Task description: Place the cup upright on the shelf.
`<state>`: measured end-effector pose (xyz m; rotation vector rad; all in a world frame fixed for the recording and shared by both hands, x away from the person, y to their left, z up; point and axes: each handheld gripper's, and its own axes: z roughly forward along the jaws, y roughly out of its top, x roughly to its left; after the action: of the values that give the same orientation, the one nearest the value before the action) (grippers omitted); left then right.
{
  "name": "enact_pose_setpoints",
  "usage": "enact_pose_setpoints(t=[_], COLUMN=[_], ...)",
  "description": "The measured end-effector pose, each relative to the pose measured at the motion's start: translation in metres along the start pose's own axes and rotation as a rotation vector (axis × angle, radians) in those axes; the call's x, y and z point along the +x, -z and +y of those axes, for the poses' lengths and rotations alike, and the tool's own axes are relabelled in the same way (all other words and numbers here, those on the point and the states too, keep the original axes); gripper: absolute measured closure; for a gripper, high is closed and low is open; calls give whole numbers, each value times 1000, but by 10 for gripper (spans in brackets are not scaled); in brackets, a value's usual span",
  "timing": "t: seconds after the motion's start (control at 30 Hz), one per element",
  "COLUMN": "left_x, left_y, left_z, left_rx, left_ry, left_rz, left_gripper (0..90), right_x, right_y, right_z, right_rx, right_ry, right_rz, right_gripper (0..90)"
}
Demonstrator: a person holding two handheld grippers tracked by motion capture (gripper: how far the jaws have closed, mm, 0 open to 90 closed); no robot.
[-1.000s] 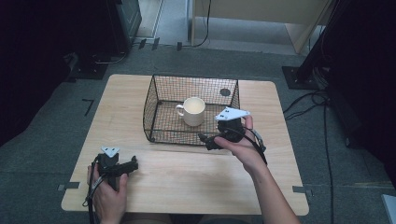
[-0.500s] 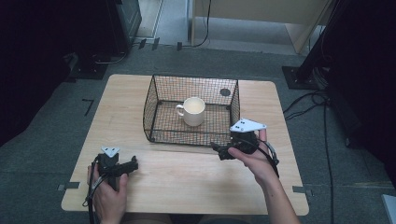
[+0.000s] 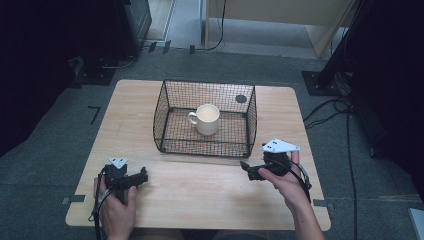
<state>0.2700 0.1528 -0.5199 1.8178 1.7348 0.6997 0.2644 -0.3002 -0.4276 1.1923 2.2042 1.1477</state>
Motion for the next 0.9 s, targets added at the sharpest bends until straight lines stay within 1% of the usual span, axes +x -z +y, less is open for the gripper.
enact_pose_setpoints(t=[0.17, 0.37, 0.47, 0.6, 0.9], left_x=[0, 0, 0, 0, 0], left_y=[0, 0, 0, 0, 0], left_z=[0, 0, 0, 0, 0], left_rx=[1, 2, 1, 2, 2], left_ry=[-2, -2, -1, -3, -2], left_rz=[0, 0, 0, 0, 0], left_gripper=[0, 0, 0, 0, 0], right_x=[-8, -16, -19, -25, -37], right_y=[4, 7, 6, 6, 9], right_z=[-17, -33, -42, -56, -78], right_rx=[17, 23, 35, 52, 67], right_ry=[-25, -52, -58, -85, -130], right_rz=[-26, -57, -75, -87, -120], right_gripper=[0, 0, 0, 0, 0])
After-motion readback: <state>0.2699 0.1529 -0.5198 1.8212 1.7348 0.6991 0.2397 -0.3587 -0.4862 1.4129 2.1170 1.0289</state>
